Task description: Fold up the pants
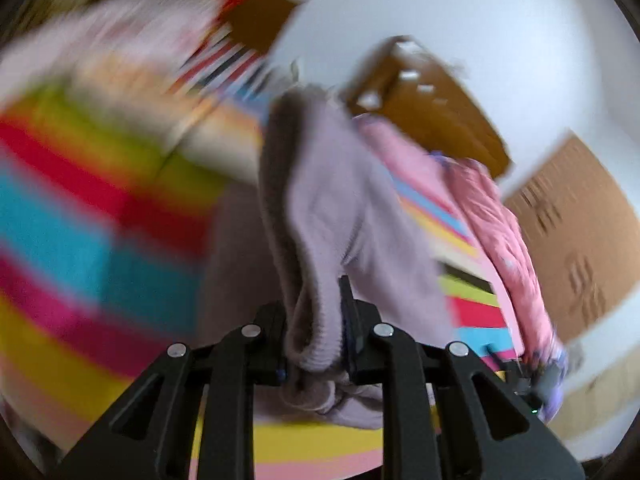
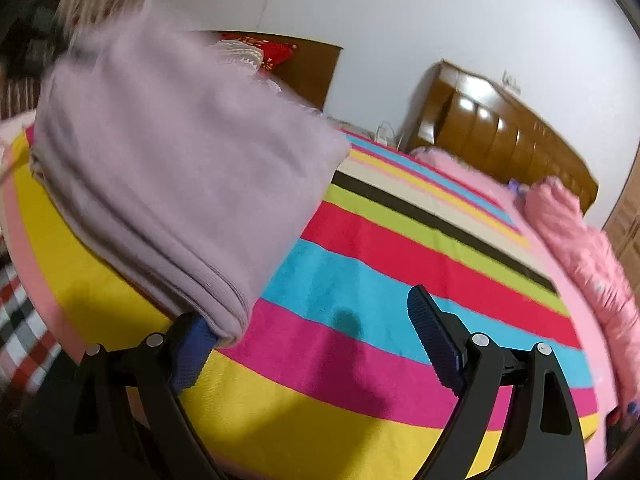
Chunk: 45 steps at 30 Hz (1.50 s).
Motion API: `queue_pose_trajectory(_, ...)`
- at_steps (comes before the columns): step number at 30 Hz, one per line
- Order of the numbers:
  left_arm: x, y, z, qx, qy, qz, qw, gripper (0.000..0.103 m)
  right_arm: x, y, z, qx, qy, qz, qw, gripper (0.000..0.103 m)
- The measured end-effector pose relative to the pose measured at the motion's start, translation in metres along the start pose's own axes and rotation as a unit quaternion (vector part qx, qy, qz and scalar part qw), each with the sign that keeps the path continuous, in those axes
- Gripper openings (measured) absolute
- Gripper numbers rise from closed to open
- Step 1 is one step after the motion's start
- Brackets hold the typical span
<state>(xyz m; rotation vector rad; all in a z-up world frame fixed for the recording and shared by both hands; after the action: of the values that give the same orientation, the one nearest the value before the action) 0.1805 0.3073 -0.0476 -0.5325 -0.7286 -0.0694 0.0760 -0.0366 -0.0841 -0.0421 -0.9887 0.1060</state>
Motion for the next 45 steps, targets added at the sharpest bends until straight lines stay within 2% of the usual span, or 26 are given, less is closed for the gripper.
queue_pose_trajectory(1, -0.019, 0.018, -0.009, -0.018, -0.01, 0.031, 0.9993, 0.021, 0.001, 0.0, -0.001, 0.001, 0.001, 0.001, 1.0, 0.085)
queue_pose_trajectory(2, -0.024, 0.023, -0.009, -0.045, -0.034, 0.047, 0.9973, 0.021, 0.001, 0.0, -0.001, 0.002, 0.003, 0.002, 1.0, 0.085)
queue_pose_trajectory(3, -0.029, 0.03, -0.007, -0.083, -0.062, 0.078, 0.9916, 0.021, 0.002, 0.0, -0.001, 0.004, 0.005, 0.006, 1.0, 0.085)
queue_pose_trajectory(4, -0.03, 0.031, -0.006, -0.09, -0.073, 0.091, 0.989, 0.021, 0.003, 0.0, -0.001, 0.004, 0.006, 0.008, 1.0, 0.085)
queue_pose_trajectory(8, -0.024, 0.023, -0.005, -0.061, -0.08, 0.075, 0.9921, 0.021, 0.003, 0.001, 0.001, -0.001, 0.008, 0.006, 1.0, 0.086)
queue_pose_trajectory(11, -0.016, 0.007, 0.003, -0.028, -0.072, 0.037, 0.9963, 0.021, 0.004, 0.001, 0.001, -0.002, 0.009, 0.005, 1.0, 0.086)
queue_pose_trajectory(13, -0.016, 0.0, 0.001, -0.006, -0.057, 0.019, 0.9982, 0.024, 0.005, 0.0, 0.0, 0.002, 0.012, 0.001, 1.0, 0.086)
queue_pose_trajectory(15, -0.021, 0.01, 0.0, 0.016, -0.052, 0.033, 0.998, 0.051, 0.005, 0.0, 0.0, 0.012, 0.018, 0.004, 1.0, 0.086)
queue_pose_trajectory(16, -0.024, 0.015, 0.006, 0.023, -0.055, 0.049, 0.997, 0.055, 0.006, 0.001, 0.003, 0.023, 0.023, 0.012, 0.999, 0.086)
queue_pose_trajectory(17, -0.027, 0.017, 0.015, 0.04, -0.059, 0.058, 0.9958, 0.066, 0.007, 0.001, 0.008, 0.037, 0.025, 0.021, 0.999, 0.086)
queue_pose_trajectory(18, -0.03, 0.018, 0.029, 0.079, -0.071, 0.061, 0.9925, 0.071, 0.007, 0.001, 0.015, 0.069, 0.026, 0.029, 0.997, 0.086)
queue_pose_trajectory(20, -0.026, 0.003, 0.059, 0.146, -0.108, 0.029, 0.983, 0.079, 0.014, -0.002, 0.035, 0.168, 0.025, 0.004, 0.986, 0.086)
queue_pose_trajectory(22, -0.015, -0.032, 0.075, 0.156, -0.132, -0.033, 0.9783, 0.087, 0.026, -0.002, 0.042, 0.225, 0.025, -0.032, 0.973, 0.086)
queue_pose_trajectory(23, -0.01, -0.051, 0.076, 0.152, -0.137, -0.064, 0.9766, 0.091, 0.035, 0.004, 0.042, 0.274, 0.034, -0.047, 0.96, 0.086)
queue_pose_trajectory(24, -0.005, -0.072, 0.072, 0.145, -0.135, -0.097, 0.9754, 0.095, 0.04, 0.011, 0.042, 0.304, 0.041, -0.048, 0.95, 0.086)
queue_pose_trajectory(26, 0.001, -0.102, 0.051, 0.127, -0.116, -0.146, 0.9742, 0.097, 0.05, 0.037, 0.038, 0.357, 0.052, -0.018, 0.932, 0.086)
queue_pose_trajectory(28, 0.002, -0.114, 0.018, 0.13, -0.073, -0.171, 0.9738, 0.097, 0.051, 0.057, 0.031, 0.35, 0.054, 0.017, 0.935, 0.086)
queue_pose_trajectory(29, 0.0, -0.111, 0.006, 0.138, -0.054, -0.171, 0.9741, 0.097, 0.046, 0.07, 0.025, 0.348, 0.074, 0.043, 0.934, 0.086)
queue_pose_trajectory(30, -0.005, -0.106, -0.009, 0.148, -0.023, -0.168, 0.9744, 0.095, 0.036, 0.081, 0.023, 0.364, 0.106, 0.065, 0.923, 0.086)
queue_pose_trajectory(31, -0.014, -0.099, -0.02, 0.158, 0.004, -0.165, 0.9736, 0.095, 0.029, 0.086, 0.023, 0.369, 0.12, 0.08, 0.918, 0.088)
queue_pose_trajectory(32, -0.025, -0.094, -0.025, 0.174, 0.018, -0.173, 0.9692, 0.094, 0.021, 0.089, 0.024, 0.362, 0.117, 0.098, 0.92, 0.088)
queue_pose_trajectory(34, -0.041, -0.094, -0.024, 0.188, 0.013, -0.206, 0.9604, 0.091, 0.008, 0.089, 0.027, 0.357, 0.102, 0.124, 0.92, 0.088)
queue_pose_trajectory(36, -0.053, -0.095, -0.022, 0.194, 0.009, -0.223, 0.9553, 0.091, 0.008, 0.085, 0.026, 0.374, 0.104, 0.105, 0.916, 0.088)
queue_pose_trajectory(39, -0.053, -0.094, -0.023, 0.196, 0.004, -0.22, 0.9556, 0.091, 0.013, 0.081, 0.022, 0.385, 0.112, 0.085, 0.912, 0.089)
queue_pose_trajectory(43, -0.05, -0.093, -0.024, 0.205, 0.003, -0.207, 0.9568, 0.091, 0.012, 0.079, 0.023, 0.368, 0.093, 0.108, 0.919, 0.089)
queue_pose_trajectory(45, -0.035, -0.103, -0.016, 0.212, 0.002, -0.185, 0.9596, 0.091, 0.011, 0.081, 0.022, 0.364, 0.091, 0.11, 0.92, 0.091)
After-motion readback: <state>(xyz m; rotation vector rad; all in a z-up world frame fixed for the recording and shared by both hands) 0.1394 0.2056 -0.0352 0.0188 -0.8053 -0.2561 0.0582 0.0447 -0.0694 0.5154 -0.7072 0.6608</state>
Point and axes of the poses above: each gripper's, at about its wrist camera, not at the fingertips, and z roughly against the way its jaws point, y to its left, x to its top, the point moved 6 cm from there along -z, roughly the way its jaws point, and after that the axes turned 13 degrees about -z, right-handed, at the moved point
